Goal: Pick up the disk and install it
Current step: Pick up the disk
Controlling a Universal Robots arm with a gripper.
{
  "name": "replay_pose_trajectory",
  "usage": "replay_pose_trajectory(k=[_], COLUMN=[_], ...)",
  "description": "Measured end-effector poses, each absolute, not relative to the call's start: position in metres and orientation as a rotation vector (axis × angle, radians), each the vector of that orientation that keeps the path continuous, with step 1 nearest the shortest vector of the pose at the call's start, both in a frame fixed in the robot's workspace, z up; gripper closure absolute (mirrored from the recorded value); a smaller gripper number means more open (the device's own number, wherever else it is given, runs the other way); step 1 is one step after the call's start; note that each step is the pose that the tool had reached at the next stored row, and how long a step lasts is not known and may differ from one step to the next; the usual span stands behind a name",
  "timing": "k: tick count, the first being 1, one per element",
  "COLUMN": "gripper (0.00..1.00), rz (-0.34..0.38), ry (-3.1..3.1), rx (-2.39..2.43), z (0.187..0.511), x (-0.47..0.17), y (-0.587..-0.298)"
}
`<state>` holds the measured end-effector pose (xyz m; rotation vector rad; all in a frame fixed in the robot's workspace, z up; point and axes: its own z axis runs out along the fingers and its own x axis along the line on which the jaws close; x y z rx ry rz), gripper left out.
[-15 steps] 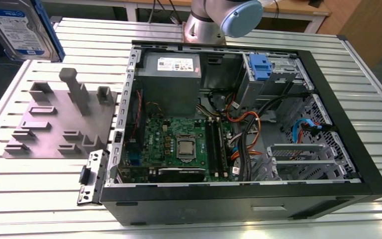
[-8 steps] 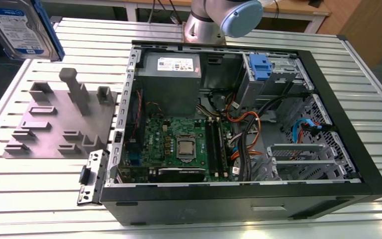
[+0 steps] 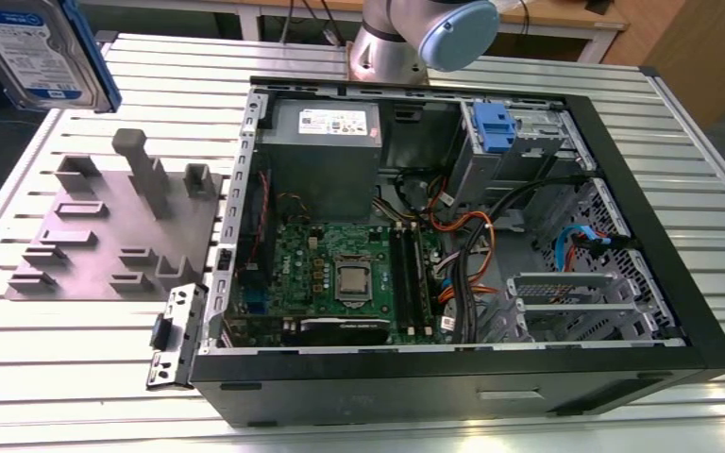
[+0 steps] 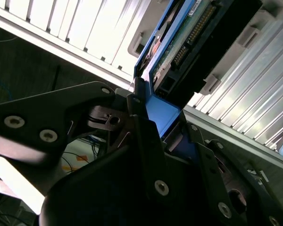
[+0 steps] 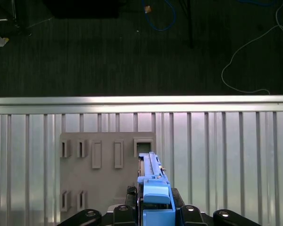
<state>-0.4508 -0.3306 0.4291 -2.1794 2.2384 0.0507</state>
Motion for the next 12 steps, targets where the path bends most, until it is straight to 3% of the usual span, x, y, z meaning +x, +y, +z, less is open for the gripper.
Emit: replay_pose_trajectory(k=[12], gripper=[0.63], rz=[0.051], ry=[2.238], rx=[-2.179], z=[0.4373], x=[-0.4507], y=[-0.3306])
